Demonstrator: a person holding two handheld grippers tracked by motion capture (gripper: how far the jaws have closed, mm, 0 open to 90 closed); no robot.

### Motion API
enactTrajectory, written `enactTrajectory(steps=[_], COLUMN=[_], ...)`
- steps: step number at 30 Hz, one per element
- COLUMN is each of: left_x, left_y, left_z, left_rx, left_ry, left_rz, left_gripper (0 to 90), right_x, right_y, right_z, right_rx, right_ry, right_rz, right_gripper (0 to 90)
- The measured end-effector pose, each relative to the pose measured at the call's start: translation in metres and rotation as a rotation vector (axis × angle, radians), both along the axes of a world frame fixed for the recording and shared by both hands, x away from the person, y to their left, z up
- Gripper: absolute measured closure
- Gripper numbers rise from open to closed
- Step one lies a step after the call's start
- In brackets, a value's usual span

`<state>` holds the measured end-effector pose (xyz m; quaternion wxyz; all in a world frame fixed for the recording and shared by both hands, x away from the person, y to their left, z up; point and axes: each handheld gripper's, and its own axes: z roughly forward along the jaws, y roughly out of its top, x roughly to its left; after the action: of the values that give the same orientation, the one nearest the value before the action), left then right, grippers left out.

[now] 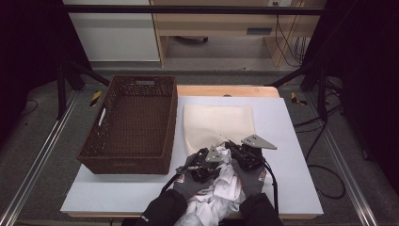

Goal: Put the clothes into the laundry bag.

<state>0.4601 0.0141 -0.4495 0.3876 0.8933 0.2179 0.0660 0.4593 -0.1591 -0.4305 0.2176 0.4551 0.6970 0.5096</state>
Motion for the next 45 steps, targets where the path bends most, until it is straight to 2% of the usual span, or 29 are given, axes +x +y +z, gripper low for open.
enactTrajectory(steps=[2, 5, 7, 10, 12, 14, 16, 18, 20, 23, 26, 28, 30, 33, 34, 36, 41, 43, 45], left_x=[0.006, 0.009, 0.010, 0.011, 0.009, 0.006, 0.003, -0.002, -0.005, -0.002, 0.005, 0.011, 0.018, 0.022, 0.021, 0.019, 0.008, 0.002, -0.006], left_y=[0.002, 0.006, 0.008, 0.015, 0.021, 0.024, 0.023, 0.014, 0.004, -0.002, -0.004, -0.006, -0.007, -0.004, -0.004, 0.000, 0.022, 0.034, 0.045], left_z=[-0.004, -0.007, -0.005, 0.000, 0.005, 0.014, 0.021, 0.023, 0.020, 0.013, 0.009, 0.005, 0.001, 0.001, 0.001, 0.004, 0.021, 0.026, 0.029], left_rx=[-0.001, -0.013, -0.009, -0.039, -0.057, -0.090, -0.125, -0.091, -0.059, -0.041, 0.000, 0.045, 0.059, 0.040, 0.043, 0.019, -0.038, -0.049, -0.058], left_ry=[0.025, 0.024, 0.018, 0.020, -0.005, -0.038, -0.046, -0.083, -0.105, -0.098, -0.109, -0.126, -0.119, -0.103, -0.109, -0.104, -0.055, -0.055, -0.058], left_rz=[0.015, 0.053, 0.097, 0.143, 0.153, 0.151, 0.124, 0.101, 0.102, 0.100, 0.109, 0.127, 0.147, 0.166, 0.174, 0.179, 0.151, 0.158, 0.153], left_gripper=[84.7, 82.1, 72.4, 56.1, 46.4, 41.4, 43.0, 54.4, 67.6, 80.0, 83.2, 83.5, 83.3, 81.6, 79.3, 73.5, 47.5, 33.9, 30.0], right_x=[-0.002, -0.005, -0.006, -0.005, -0.005, -0.004, -0.004, -0.004, -0.005, -0.005, -0.005, -0.006, -0.007, -0.008, -0.008, -0.008, -0.008, -0.008, -0.009], right_y=[-0.002, -0.005, -0.006, -0.005, -0.003, -0.003, -0.002, 0.000, 0.001, -0.001, 0.000, 0.000, 0.000, -0.002, -0.001, -0.001, -0.003, -0.003, -0.003], right_z=[0.003, 0.009, 0.009, 0.004, 0.003, 0.003, 0.002, 0.002, 0.002, 0.002, 0.003, 0.005, 0.007, 0.009, 0.008, 0.007, 0.005, 0.005, 0.005], right_rx=[0.015, 0.039, 0.039, 0.034, 0.030, 0.023, 0.021, 0.016, 0.015, 0.023, 0.031, 0.035, 0.037, 0.035, 0.035, 0.030, 0.010, 0.005, 0.006], right_ry=[-0.017, -0.035, -0.032, -0.011, -0.004, -0.004, -0.004, -0.003, -0.003, -0.008, -0.005, -0.008, -0.016, -0.023, -0.022, -0.013, -0.006, -0.009, -0.007], right_rz=[0.000, 0.006, 0.011, 0.017, 0.019, 0.022, 0.024, 0.026, 0.027, 0.028, 0.028, 0.030, 0.031, 0.029, 0.027, 0.027, 0.022, 0.023, 0.024], right_gripper=[88.2, 88.2, 88.2, 88.2, 88.1, 88.1, 88.1, 88.1, 88.1, 88.2, 88.2, 88.1, 88.1, 88.1, 88.1, 88.1, 88.0, 88.1, 88.1])
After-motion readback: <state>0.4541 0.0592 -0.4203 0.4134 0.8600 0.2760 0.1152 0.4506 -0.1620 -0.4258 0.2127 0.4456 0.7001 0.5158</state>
